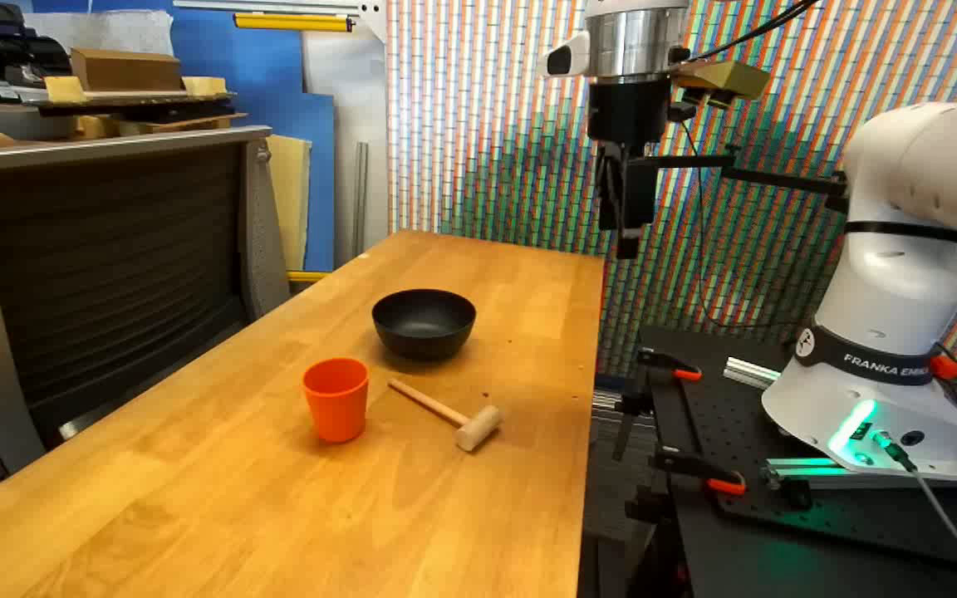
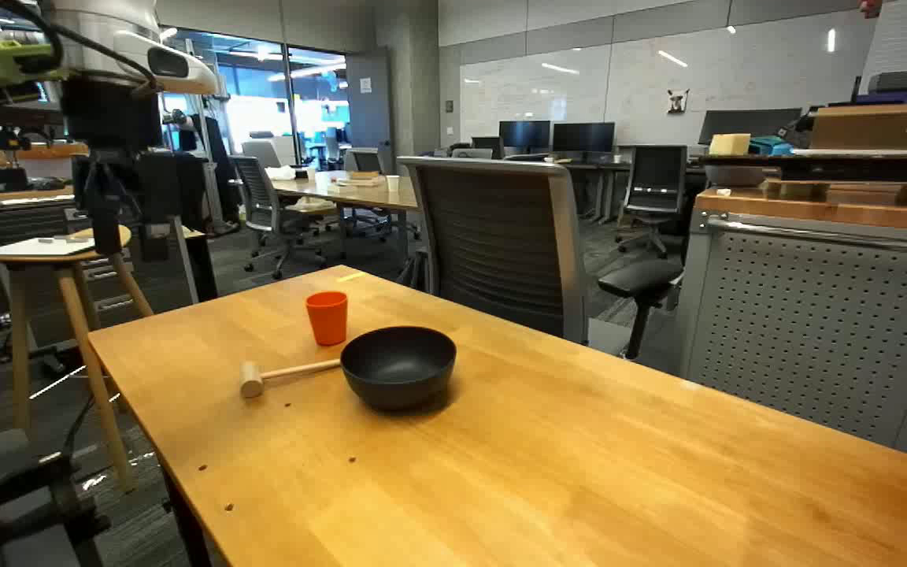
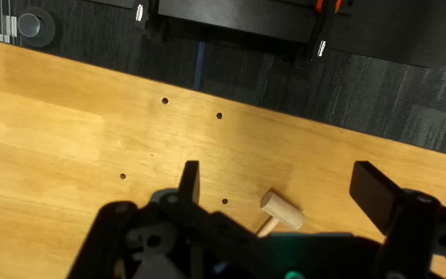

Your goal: Place the orange cup inside the black bowl

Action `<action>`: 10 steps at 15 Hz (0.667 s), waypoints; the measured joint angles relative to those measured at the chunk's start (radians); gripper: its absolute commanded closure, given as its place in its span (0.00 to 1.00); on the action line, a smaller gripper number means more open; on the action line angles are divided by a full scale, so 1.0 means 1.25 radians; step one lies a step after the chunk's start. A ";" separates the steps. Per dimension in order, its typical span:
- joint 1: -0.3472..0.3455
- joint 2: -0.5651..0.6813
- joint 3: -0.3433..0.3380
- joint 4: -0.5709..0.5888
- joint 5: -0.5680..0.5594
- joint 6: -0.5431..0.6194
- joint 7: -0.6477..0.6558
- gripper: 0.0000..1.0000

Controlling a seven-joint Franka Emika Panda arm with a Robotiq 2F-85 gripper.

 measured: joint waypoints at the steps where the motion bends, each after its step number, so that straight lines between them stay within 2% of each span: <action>1: 0.000 0.000 0.000 0.000 0.000 0.000 0.000 0.00; 7: -0.001 0.002 -0.001 0.000 0.000 0.005 0.008 0.00; 10: -0.007 0.050 -0.001 0.003 0.001 0.098 0.061 0.00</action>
